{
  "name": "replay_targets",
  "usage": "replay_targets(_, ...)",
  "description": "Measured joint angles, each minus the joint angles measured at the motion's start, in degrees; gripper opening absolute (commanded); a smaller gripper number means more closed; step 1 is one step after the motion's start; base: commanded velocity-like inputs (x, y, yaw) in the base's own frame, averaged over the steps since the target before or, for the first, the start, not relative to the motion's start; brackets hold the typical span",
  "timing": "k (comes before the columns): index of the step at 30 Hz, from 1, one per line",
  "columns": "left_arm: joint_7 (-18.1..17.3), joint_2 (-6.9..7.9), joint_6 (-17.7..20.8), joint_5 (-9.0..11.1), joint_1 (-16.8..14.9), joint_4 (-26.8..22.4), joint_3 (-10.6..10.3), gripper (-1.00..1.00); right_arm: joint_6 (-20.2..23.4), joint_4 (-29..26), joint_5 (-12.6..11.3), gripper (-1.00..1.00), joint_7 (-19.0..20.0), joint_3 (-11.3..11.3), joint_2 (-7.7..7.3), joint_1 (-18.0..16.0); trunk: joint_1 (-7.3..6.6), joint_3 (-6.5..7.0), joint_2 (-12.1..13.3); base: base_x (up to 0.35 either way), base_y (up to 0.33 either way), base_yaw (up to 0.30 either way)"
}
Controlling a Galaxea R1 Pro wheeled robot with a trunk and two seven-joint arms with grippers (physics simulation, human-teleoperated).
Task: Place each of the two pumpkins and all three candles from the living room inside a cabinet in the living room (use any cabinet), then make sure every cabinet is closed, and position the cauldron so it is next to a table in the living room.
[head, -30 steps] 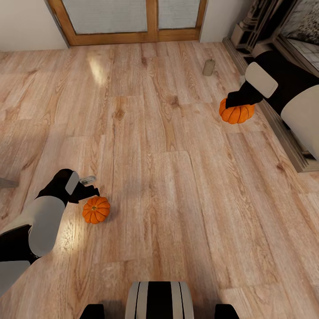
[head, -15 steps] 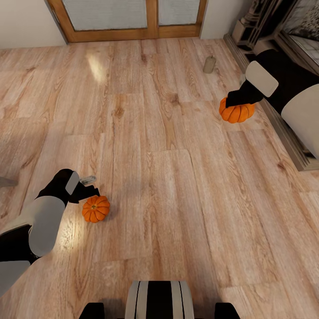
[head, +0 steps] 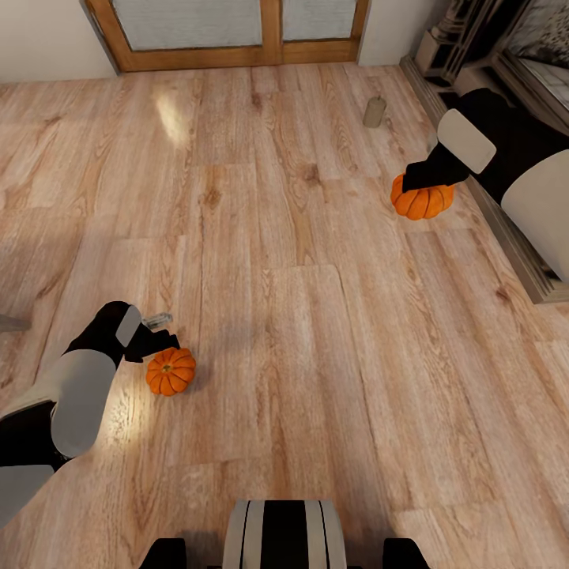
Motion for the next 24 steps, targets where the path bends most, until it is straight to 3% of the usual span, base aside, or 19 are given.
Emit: replay_targets(24, 0.08, -0.06, -0.02, 0.07, 0.00, 0.02, 0.00, 1.00, 0.11, 0.02, 0.23, -1.00, 0.06, -0.02, -0.14, 0.01, 0.19, -1.55, -0.09, 0.000, 0.000, 0.000)
